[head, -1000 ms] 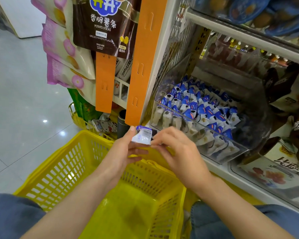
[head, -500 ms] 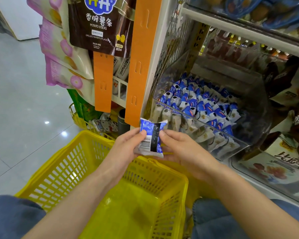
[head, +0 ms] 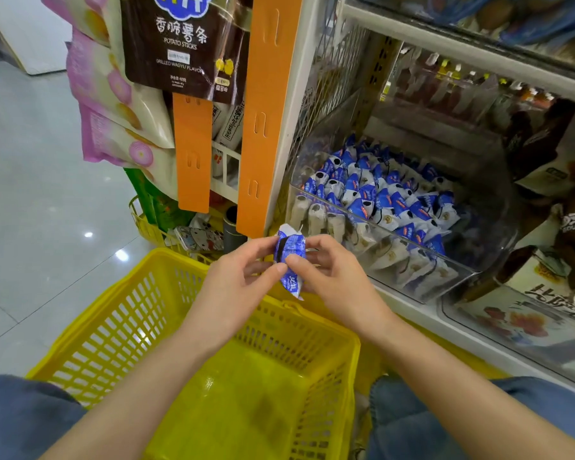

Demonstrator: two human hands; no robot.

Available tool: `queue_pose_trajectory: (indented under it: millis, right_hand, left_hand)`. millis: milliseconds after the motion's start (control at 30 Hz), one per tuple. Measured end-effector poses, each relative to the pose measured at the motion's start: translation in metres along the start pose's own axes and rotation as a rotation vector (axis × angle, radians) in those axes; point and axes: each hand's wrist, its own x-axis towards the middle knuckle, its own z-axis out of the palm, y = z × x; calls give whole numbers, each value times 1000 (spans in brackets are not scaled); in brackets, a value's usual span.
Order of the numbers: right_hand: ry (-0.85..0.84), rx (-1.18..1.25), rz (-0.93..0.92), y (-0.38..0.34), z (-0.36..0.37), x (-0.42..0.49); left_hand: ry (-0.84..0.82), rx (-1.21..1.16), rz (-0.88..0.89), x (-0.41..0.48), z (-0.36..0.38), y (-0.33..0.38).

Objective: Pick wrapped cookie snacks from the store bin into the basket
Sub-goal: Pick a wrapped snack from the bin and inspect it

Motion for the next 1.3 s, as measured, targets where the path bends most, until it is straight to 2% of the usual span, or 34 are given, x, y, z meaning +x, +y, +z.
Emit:
queue_pose_trajectory:
  millis: [133,300,400,500,600,767,833,900,1133,1300]
  right_hand:
    - [20,-83,-66,1,3,-1]
    - [0,-150,-42,2,8,0]
    - [-30,-129,-44,1,10,1]
    - [-86,-7,-37,-3,9,1]
    - [-63,86,6,-7,5,0]
    - [-29,127,89,-13,-6,-1]
    - [-7,105,64,-16,-10,-3]
    - [38,109,56,-19,-13,-4]
    - [150,-89,-72,-20,-20,-12]
    - [118,-112,-154,-33,-47,-11]
  left_hand:
    - [73,111,80,1,-1,2]
    - [166,158,59,3,0,-2]
    - [147,85,-5,5,2,-5]
    - [123,-69,-86,7,2,-5]
    - [116,-167,-168,9,-2,0]
    - [-28,-430,-330,7,4,12]
    - [-140,-344,-270,3,7,13]
    - [-184,-232,-184,-1,10,14]
    - [-187,-117,-153,5,9,13]
    - [-205,-50,-59,21,11,31]
